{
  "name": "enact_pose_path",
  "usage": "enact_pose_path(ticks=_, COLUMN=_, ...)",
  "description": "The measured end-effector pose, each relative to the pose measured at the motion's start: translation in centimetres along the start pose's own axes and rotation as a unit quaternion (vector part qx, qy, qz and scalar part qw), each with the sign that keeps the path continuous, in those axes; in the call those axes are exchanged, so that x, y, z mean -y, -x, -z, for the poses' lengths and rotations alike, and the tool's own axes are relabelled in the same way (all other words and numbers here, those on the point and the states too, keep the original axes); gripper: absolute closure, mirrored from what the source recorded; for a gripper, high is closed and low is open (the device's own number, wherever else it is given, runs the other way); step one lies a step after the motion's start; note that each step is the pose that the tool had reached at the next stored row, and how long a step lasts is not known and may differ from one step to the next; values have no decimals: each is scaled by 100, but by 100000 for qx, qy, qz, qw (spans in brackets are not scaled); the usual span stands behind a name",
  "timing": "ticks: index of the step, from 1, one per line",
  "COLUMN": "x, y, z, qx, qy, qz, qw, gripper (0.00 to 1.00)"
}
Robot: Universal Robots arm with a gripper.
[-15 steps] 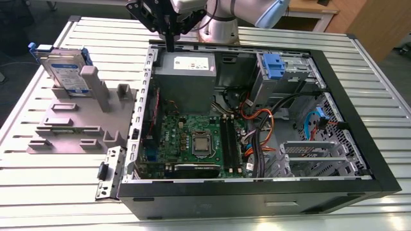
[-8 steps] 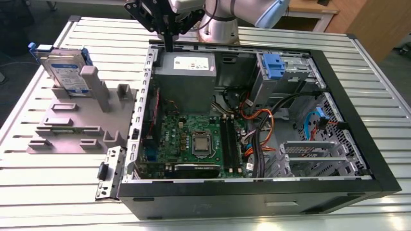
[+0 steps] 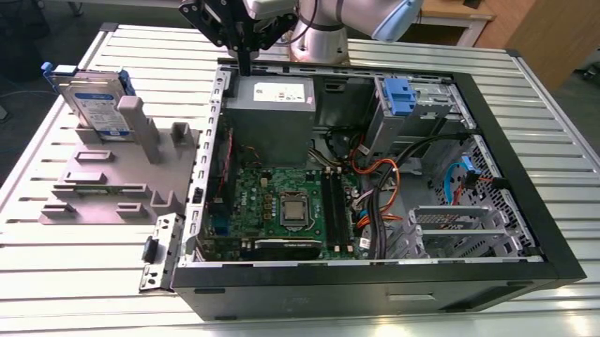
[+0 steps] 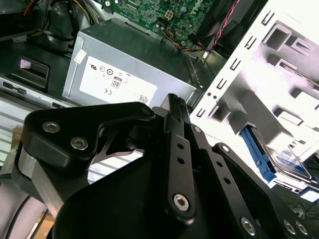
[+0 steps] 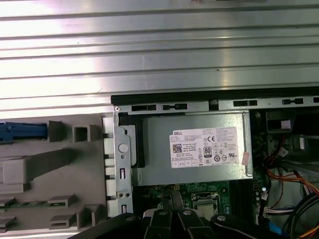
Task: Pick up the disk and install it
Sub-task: 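Reach for the disk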
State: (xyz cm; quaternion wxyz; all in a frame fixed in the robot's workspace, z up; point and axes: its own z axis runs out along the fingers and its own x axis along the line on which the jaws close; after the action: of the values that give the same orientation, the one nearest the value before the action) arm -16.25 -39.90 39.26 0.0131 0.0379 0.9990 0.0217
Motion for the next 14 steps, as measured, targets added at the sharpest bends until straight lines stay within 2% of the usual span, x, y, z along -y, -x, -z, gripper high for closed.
enact_pose_path(ticks=14, x=7, y=-92, z=1, qx=2, qy=2, qz=-2, qw=100000, gripper=89)
